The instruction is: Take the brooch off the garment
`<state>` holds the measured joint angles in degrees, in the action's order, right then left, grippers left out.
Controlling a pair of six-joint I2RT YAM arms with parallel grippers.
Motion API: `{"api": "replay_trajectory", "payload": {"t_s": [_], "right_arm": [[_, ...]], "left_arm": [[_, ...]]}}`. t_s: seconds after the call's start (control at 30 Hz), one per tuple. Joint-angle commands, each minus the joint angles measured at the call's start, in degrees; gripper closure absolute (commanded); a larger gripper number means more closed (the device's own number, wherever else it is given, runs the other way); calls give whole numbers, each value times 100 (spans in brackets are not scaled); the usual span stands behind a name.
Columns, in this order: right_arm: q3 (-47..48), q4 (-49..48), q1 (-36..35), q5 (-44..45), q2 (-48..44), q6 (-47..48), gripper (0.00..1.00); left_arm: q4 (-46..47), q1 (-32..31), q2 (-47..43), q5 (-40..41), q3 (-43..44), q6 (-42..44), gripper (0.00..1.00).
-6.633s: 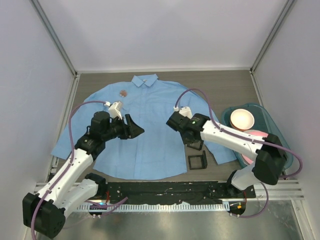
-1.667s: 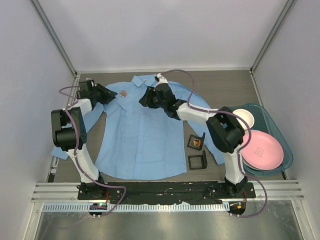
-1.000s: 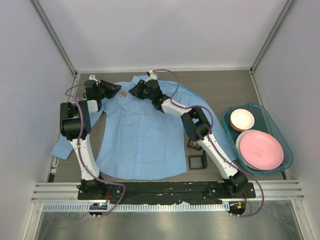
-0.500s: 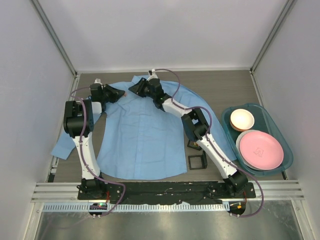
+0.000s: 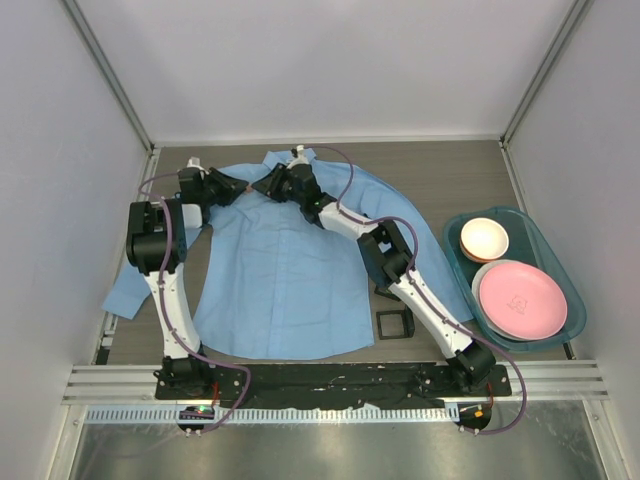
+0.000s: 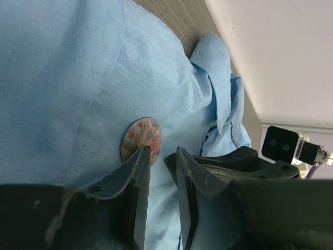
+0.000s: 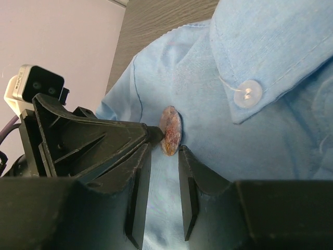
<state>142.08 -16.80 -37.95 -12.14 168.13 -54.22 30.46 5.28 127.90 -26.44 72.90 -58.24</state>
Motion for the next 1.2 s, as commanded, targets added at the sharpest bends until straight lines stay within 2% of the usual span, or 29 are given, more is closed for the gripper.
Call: {"api": "replay_trajectory", "payload": {"t_s": [0.0,0.07,0.3,0.4,0.43,0.5,0.63,0.67,0.7,0.8,0.87,0.97,1.17], "right_arm": [[259,-87,-63,212,9,-80,66],[276,-87,-54,212,35,-124,66],[592,19,-72,388,272,-431,66],[663,-25,-72,379,334,-642,66],[646,-60,-72,344,317,-652,66],[462,-139,-63,309,159,-547,66],[31,-131,25,282,-263,-204,64],[-31,-53,68,291,-333,-38,63],[-49,44,95,317,-438,16,63],[-347,116,218,142,-658,86,63],[-741,-7,271,19,-948,139,63],[-1294,-385,376,-192,-1309,218,63],[-1771,-184,526,-148,-1634,403,63]], "left_arm": [[451,79,139,-125,119,14,68],[444,87,148,-160,189,40,66],[338,140,148,-169,216,120,65],[618,158,17,-423,128,216,60],[637,140,-149,-459,84,390,54],[367,96,-431,-363,22,750,53],[-1302,-280,-1134,646,328,2330,50],[-1688,-369,-1196,962,434,2482,50],[-2432,-448,-1240,1687,557,2614,51],[-3297,-852,-1241,2544,918,3203,50],[-3790,-1081,-1058,3222,1243,3537,50],[-4161,-1257,-767,3487,1779,3723,47],[-4934,-1582,-239,4259,2658,4136,40]]}}
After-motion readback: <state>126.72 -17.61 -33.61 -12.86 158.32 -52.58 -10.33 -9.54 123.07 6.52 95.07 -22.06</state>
